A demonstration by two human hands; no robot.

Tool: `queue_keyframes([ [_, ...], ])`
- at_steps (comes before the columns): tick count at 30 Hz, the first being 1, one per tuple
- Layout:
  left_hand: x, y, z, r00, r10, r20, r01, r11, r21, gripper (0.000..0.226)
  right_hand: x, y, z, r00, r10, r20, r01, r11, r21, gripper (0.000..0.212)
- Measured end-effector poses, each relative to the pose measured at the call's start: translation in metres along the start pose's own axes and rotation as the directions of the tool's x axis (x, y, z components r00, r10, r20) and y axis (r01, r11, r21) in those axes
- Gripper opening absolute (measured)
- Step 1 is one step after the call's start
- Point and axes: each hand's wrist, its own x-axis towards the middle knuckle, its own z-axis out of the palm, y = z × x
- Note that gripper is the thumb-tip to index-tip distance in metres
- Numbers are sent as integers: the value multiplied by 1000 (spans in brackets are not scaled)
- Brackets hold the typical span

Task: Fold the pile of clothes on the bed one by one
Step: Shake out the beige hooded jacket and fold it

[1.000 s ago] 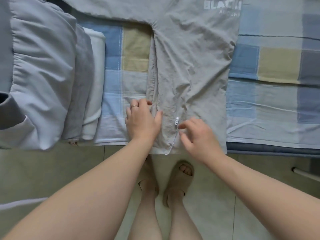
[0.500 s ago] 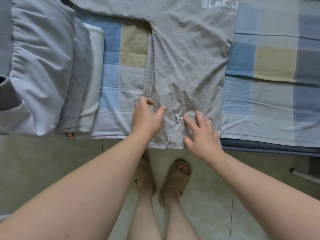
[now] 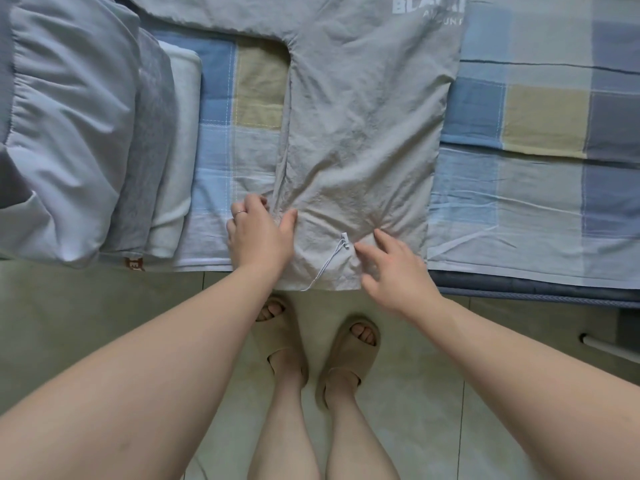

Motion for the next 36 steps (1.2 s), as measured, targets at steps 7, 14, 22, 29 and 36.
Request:
queue_keyframes([
  [7, 1, 2, 6, 983, -109, 145, 122, 989, -80, 43, 11, 22, -1, 998, 59, 32, -60, 998, 12, 69],
  [14, -11, -11, 14, 988, -50, 146, 65, 993, -96, 26, 19, 30, -12, 830, 537, -150, -302, 660, 688, 90],
  [22, -24, -29, 11, 957, -87, 275, 125, 985, -121, 26, 13, 34, -20, 794, 581, 178, -447, 360, 819, 21],
  [29, -47, 0, -30, 950, -178, 255, 177, 984, 27, 52, -22, 22, -55, 851, 505, 145, -463, 590, 662, 58],
  [36, -16, 69, -123, 978, 144, 147, -132, 987, -92, 36, -22, -40, -148, 972, 232, -37, -201, 901, 385, 68],
])
